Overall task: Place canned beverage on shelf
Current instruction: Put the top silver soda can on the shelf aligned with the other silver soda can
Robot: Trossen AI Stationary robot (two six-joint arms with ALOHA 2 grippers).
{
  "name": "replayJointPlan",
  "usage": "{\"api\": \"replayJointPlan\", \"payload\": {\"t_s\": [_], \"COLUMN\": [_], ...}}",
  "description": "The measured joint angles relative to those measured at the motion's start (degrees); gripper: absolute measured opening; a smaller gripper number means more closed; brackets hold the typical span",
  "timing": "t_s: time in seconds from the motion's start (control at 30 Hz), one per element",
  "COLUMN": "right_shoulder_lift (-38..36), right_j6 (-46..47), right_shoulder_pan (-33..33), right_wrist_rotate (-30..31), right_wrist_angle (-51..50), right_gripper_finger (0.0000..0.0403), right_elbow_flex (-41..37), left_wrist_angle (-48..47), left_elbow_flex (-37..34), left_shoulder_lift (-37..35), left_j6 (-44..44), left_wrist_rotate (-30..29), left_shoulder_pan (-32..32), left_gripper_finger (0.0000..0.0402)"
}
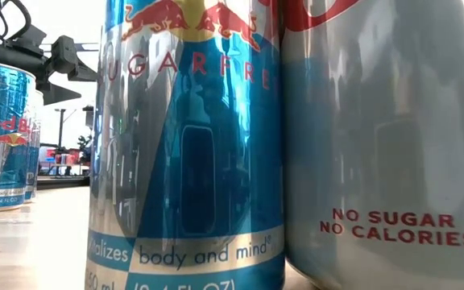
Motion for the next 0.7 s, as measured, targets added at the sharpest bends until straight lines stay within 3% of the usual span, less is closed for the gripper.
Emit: {"api": "replayJointPlan", "payload": {"t_s": [0.2,0.3,0.47,0.7], "right_shoulder_lift": [0.0,0.0,0.0,0.0], "right_j6": [-8.6,-8.1,3.4,30.8], "right_shoulder_pan": [0.0,0.0,0.0,0.4], "right_wrist_rotate": [0.0,0.0,0.2,3.1], "right_wrist_angle": [0.9,0.9,0.8,0.2], "right_gripper_finger": [0.0348,0.0349,0.035,0.035], "right_elbow_flex": [-0.1,-0.1,0.6,0.8], "left_wrist_angle": [0.0,0.0,0.0,0.0], "left_elbow_flex": [0.0,0.0,0.0,0.0], "left_shoulder_lift": [0.0,0.0,0.0,0.0], "left_j6": [0.0,0.0,0.0,0.0], "left_wrist_rotate": [0.0,0.0,0.0,0.0], "left_shoulder_pan": [0.0,0.0,0.0,0.0], "left_gripper_finger": [0.0368,0.0368,0.0368,0.0368]}}
